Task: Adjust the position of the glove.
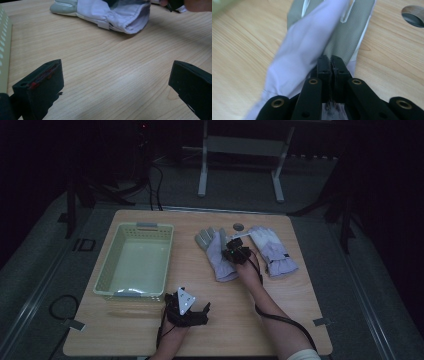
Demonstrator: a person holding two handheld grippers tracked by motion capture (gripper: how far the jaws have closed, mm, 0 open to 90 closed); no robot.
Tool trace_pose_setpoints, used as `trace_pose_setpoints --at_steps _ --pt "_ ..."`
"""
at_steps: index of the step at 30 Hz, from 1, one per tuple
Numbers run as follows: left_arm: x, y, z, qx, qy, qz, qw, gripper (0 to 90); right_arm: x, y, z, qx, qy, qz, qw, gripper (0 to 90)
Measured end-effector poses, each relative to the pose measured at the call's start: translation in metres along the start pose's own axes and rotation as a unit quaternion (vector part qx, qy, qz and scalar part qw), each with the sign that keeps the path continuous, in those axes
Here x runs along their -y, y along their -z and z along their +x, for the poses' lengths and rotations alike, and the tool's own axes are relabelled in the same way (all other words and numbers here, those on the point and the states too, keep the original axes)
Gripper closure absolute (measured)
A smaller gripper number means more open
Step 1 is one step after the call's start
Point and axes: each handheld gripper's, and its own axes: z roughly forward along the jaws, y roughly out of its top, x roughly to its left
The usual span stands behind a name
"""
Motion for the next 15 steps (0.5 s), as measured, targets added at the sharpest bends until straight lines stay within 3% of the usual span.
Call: trace_pose_setpoints --at_steps 5,15 --pt "0.0 0.0 0.0 -0.001 -0.002 0.0 1.0 0.0 0.0 0.027 0.004 -0.007 -0.049 -0.046 0.9977 86.8" --pt "0.0 0.0 0.0 -0.001 0.0 0.0 1.0 0.0 0.014 0.069 0.008 0.025 -0.084 -0.085 0.9925 86.7"
